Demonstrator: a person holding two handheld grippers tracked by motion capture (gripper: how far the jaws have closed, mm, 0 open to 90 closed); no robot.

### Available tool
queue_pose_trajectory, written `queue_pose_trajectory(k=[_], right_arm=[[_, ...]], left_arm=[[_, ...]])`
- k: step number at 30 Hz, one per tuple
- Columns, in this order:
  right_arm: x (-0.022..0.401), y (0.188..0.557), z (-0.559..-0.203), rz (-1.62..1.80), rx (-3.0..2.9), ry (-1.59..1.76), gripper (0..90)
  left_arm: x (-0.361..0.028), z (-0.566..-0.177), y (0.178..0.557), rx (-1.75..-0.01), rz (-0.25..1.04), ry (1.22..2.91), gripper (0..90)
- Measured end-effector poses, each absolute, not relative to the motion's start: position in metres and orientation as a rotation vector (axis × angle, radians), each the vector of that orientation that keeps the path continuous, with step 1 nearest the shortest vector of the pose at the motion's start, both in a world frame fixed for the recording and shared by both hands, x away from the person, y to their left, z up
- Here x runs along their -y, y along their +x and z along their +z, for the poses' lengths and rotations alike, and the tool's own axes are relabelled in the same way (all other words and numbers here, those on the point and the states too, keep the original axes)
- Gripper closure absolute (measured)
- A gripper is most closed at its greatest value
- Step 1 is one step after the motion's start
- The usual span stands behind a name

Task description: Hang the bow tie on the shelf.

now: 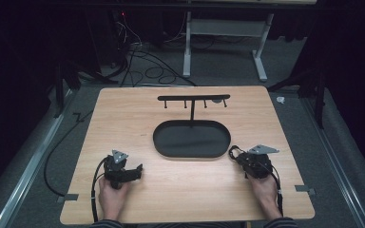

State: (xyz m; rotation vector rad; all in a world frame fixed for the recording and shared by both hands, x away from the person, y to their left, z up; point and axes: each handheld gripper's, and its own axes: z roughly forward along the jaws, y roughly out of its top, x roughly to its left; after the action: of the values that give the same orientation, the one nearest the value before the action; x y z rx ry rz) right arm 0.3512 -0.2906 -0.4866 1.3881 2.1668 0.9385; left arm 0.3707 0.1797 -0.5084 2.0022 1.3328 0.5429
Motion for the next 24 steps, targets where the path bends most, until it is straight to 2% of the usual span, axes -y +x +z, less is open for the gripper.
queue_pose_trajectory(k=[24], right_arm=[[0.290, 0.335, -0.442, 1.050, -2.132, 1.245, 87.7]], left_arm=[[-0.180, -0.508, 0.371, -1.333, 0.543, 2.002, 11.9]])
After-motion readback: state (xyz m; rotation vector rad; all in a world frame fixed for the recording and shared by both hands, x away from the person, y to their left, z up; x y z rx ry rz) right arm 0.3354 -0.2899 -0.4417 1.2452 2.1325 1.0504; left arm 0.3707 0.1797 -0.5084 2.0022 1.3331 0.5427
